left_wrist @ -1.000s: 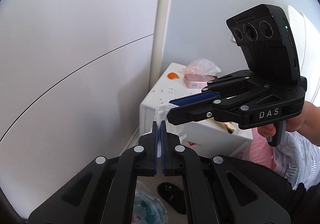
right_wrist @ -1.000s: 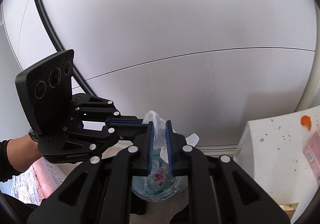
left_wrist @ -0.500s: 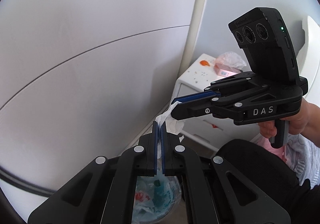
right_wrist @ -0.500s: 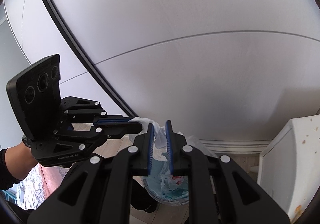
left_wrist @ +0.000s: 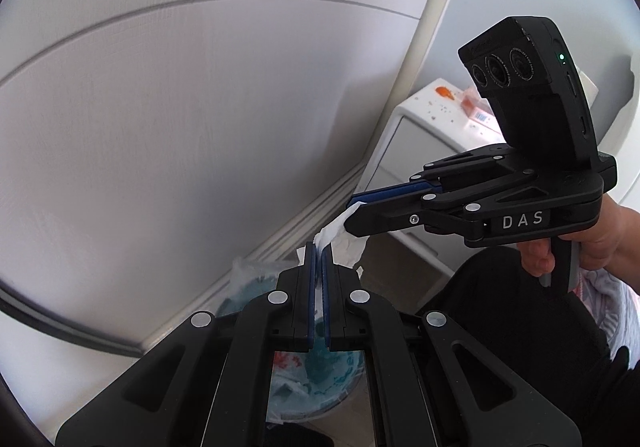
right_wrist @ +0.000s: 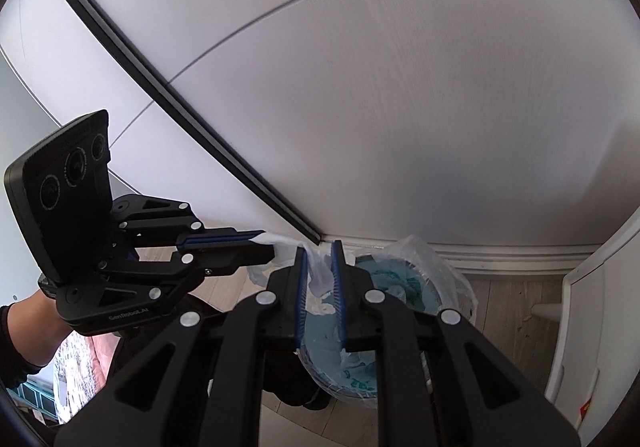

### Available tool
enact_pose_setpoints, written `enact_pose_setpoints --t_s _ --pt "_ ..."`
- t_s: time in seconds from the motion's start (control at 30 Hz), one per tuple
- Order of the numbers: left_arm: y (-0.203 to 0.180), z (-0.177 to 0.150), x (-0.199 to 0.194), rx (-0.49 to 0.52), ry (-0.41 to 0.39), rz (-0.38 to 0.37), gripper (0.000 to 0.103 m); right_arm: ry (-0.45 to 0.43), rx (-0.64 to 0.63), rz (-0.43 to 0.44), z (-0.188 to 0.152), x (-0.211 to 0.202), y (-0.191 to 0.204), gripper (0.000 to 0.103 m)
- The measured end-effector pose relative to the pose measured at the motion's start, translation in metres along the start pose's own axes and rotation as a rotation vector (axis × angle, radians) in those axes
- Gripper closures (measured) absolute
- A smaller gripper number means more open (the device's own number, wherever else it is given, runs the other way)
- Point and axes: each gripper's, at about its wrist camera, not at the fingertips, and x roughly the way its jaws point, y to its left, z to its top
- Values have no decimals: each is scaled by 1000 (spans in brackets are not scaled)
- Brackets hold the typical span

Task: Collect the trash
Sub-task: 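Carry the tissue with both grippers over the blue bin, then open both grippers to drop the tissue into the bin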

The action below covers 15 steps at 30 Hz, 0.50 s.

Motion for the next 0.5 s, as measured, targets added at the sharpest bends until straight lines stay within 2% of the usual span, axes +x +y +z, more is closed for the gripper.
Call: enact_pose_setpoints --t_s 0.2,0.5 --pt "12 -17 33 -46 72 -5 101 72 44 4 -18 38 -18 89" --pt "28 -62 91 -113 234 1 101 187 107 -3 -48 100 -35 89"
